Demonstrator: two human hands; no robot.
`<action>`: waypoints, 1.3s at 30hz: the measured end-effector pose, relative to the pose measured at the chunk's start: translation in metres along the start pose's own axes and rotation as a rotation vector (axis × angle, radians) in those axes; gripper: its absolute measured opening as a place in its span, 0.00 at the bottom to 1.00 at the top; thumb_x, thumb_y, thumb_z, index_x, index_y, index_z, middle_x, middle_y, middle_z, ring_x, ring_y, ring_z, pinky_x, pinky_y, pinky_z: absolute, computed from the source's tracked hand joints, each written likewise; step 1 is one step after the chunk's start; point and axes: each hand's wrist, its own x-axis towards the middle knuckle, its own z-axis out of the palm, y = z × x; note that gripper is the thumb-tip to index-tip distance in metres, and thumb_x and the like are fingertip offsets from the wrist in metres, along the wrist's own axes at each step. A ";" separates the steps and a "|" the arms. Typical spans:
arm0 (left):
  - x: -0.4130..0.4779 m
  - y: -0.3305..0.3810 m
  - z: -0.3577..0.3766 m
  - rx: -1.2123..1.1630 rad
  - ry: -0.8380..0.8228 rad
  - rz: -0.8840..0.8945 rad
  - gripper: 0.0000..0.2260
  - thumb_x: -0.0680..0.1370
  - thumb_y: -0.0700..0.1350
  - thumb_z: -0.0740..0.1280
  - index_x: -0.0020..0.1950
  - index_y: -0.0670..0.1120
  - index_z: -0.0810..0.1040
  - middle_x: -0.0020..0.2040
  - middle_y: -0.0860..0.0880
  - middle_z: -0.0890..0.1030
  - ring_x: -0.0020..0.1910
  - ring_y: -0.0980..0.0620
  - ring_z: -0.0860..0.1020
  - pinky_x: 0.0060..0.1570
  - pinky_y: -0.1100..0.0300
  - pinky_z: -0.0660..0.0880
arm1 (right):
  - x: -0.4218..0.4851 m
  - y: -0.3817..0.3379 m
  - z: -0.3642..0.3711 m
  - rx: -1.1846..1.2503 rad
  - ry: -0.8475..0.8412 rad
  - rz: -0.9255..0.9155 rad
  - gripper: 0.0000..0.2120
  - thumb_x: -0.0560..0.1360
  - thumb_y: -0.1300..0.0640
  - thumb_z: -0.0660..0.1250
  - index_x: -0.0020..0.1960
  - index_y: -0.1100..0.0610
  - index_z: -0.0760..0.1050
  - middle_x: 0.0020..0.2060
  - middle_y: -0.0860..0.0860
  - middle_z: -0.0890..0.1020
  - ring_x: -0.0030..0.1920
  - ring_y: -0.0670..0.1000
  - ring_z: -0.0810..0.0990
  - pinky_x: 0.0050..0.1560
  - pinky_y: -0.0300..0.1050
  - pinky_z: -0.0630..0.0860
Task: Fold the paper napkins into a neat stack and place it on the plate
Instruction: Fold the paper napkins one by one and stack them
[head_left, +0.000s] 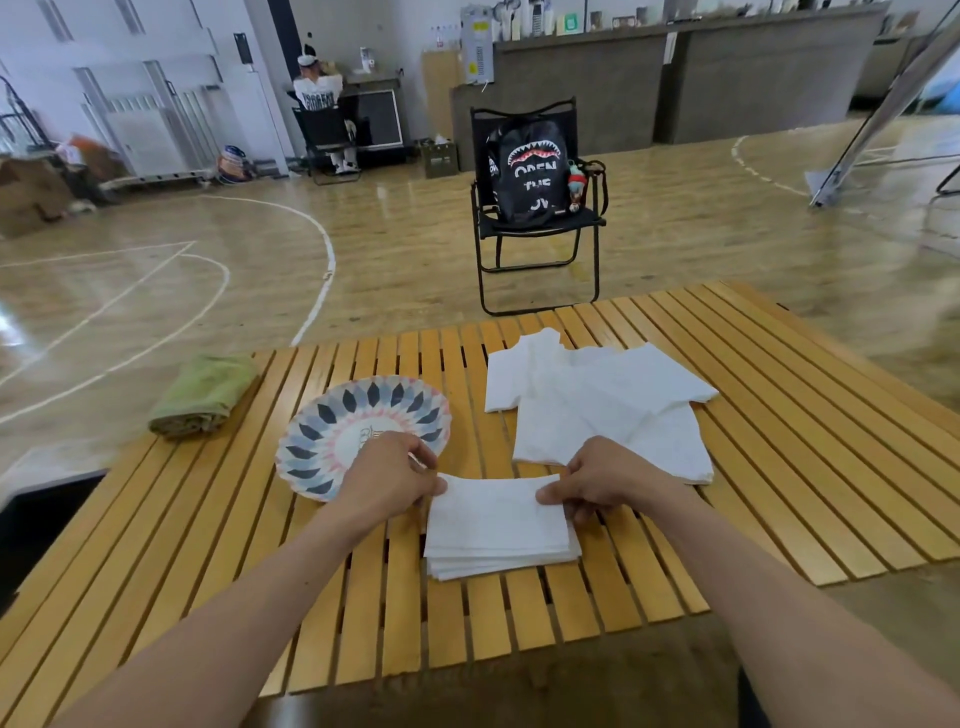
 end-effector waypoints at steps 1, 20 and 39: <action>0.000 0.000 0.001 0.020 0.003 0.001 0.10 0.68 0.46 0.79 0.46 0.51 0.81 0.37 0.52 0.84 0.35 0.55 0.83 0.42 0.56 0.82 | 0.001 0.000 0.001 -0.024 0.004 0.004 0.15 0.71 0.47 0.77 0.37 0.58 0.81 0.26 0.48 0.83 0.27 0.44 0.80 0.32 0.36 0.72; -0.008 0.003 0.001 0.250 -0.098 -0.048 0.17 0.65 0.49 0.81 0.51 0.51 0.81 0.42 0.53 0.82 0.38 0.55 0.82 0.40 0.60 0.80 | 0.003 0.000 -0.005 -0.223 0.067 -0.006 0.21 0.67 0.43 0.79 0.28 0.57 0.77 0.24 0.48 0.79 0.30 0.48 0.78 0.45 0.45 0.80; 0.154 0.120 0.067 -0.071 -0.128 0.395 0.11 0.81 0.48 0.67 0.61 0.48 0.80 0.57 0.53 0.81 0.55 0.56 0.77 0.55 0.61 0.72 | 0.051 0.067 -0.082 0.303 0.740 0.233 0.20 0.76 0.50 0.70 0.64 0.58 0.76 0.47 0.55 0.86 0.50 0.55 0.83 0.37 0.44 0.75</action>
